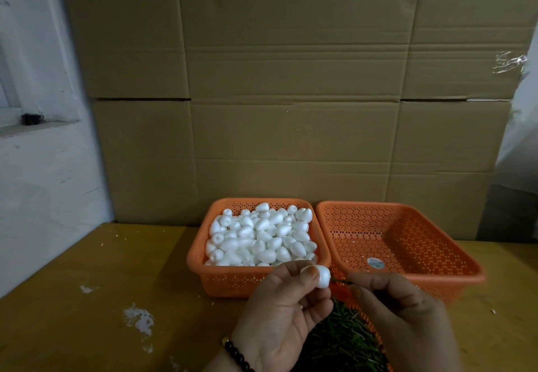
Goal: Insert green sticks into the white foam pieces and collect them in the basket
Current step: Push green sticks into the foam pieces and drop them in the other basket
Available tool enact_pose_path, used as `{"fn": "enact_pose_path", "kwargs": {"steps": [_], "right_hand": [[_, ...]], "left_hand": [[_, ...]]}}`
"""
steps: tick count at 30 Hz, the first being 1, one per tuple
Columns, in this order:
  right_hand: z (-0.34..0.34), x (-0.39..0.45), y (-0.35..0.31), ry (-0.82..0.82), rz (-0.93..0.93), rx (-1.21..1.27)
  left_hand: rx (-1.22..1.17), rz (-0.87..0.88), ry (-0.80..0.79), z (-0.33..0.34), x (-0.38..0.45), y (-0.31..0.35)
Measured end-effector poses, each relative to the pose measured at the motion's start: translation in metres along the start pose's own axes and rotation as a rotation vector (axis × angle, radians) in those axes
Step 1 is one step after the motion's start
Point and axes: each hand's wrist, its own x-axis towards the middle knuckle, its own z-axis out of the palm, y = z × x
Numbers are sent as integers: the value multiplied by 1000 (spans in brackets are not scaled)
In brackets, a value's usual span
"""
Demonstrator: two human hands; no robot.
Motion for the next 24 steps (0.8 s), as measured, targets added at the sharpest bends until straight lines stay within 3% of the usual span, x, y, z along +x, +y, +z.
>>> {"fn": "enact_pose_path", "kwargs": {"steps": [14,24], "right_hand": [[7,2,15,-17,19,6],[3,4,14,-34,-31,-134]], "left_hand": [[95,93,89,-4,4,-4],[100,96,99,-7,5,0]]}}
